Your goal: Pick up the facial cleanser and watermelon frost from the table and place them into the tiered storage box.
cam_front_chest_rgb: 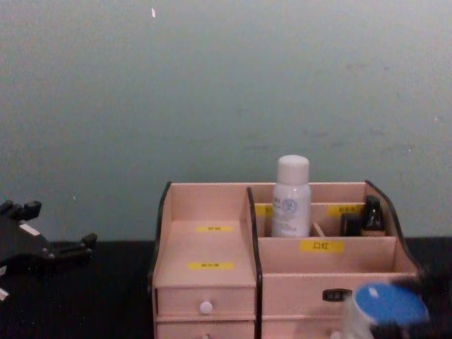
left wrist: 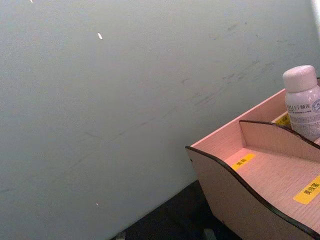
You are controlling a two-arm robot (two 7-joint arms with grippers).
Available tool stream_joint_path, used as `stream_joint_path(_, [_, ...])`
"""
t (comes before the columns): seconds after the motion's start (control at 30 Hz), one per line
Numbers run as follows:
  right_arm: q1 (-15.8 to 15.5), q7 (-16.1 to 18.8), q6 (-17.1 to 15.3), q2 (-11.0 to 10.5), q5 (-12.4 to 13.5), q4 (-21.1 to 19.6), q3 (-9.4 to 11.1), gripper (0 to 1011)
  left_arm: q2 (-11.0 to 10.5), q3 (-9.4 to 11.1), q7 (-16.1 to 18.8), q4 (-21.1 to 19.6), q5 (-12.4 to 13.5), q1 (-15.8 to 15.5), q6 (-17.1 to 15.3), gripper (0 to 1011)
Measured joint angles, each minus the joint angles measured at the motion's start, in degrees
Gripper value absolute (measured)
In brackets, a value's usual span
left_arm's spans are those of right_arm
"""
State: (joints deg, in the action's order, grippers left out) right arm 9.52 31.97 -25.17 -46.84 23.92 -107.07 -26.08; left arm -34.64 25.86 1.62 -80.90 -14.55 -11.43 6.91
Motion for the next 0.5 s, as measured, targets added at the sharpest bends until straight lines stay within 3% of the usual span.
stream_joint_path(0.23, [8.4, 2.2, -1.0, 2.9, -0.9, 1.4, -2.8, 728, 0.0, 0.0, 0.0, 0.0, 0.0, 0.0, 0.0, 1001])
stream_joint_path(0.27, [8.4, 2.2, -1.0, 2.9, -0.9, 1.4, -2.8, 728, 0.0, 0.0, 0.0, 0.0, 0.0, 0.0, 0.0, 1001])
stream_joint_path(0.37, [13.6, 3.4, -1.3, 5.6, -1.8, 4.3, -5.2, 728, 0.0, 0.0, 0.0, 0.0, 0.0, 0.0, 0.0, 1001])
stream_joint_path(0.5, [17.5, 4.1, -1.4, 8.0, -2.7, 7.2, -7.1, 728, 0.0, 0.0, 0.0, 0.0, 0.0, 0.0, 0.0, 1001])
